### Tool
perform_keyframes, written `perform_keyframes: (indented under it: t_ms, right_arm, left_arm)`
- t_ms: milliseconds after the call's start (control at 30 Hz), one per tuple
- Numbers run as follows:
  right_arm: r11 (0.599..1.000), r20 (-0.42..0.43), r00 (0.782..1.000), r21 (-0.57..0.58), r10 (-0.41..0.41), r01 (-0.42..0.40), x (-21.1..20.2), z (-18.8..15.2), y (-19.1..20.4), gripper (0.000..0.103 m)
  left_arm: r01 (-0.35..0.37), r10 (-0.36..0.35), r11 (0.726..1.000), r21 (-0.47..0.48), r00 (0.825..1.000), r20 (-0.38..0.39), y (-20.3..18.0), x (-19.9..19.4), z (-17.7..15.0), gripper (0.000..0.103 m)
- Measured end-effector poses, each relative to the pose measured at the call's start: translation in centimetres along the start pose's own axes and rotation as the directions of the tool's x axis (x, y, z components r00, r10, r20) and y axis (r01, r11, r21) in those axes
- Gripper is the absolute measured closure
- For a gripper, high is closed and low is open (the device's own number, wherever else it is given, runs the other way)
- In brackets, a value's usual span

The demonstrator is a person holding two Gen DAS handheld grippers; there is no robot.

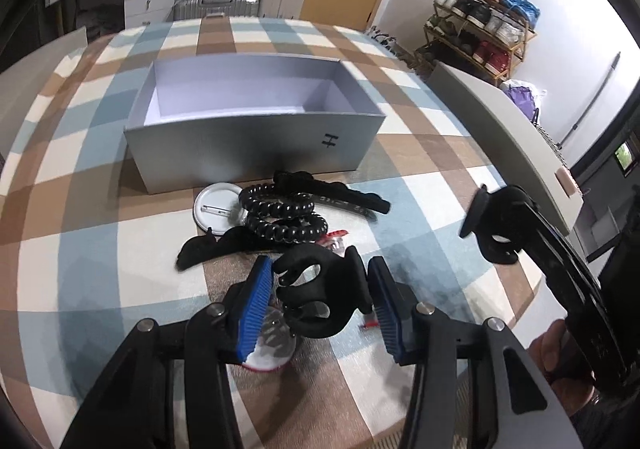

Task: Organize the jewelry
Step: 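Grasp a black claw clip with the left gripper while the right holds its clips, then lower both held claw clips into the silver box and open both grippers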

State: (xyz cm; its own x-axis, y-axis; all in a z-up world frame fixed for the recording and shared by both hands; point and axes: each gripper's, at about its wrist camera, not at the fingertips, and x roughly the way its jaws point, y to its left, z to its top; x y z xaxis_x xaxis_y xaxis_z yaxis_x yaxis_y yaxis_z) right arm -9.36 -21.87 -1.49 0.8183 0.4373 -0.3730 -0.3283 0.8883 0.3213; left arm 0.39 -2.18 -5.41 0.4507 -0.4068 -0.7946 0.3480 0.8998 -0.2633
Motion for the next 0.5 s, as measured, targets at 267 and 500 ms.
perform_keyframes:
  t_ms: [267,500]
  right_arm:
    - [0.999,0.025,0.998,0.007,0.051,-0.051,0.9,2.6,1.0,0.073]
    - [0.992,0.026,0.992,0.002,0.126,-0.126,3.6,6.7,1.7,0.073]
  left_arm:
    - [0.062,-0.063,0.998,0.021,0.995,0.071,0.2,-2.9,2.1,0.06]
    - [0.028,-0.039,0.997,0.073,0.987,0.154,1.5,-4.0,6.5,0.06]
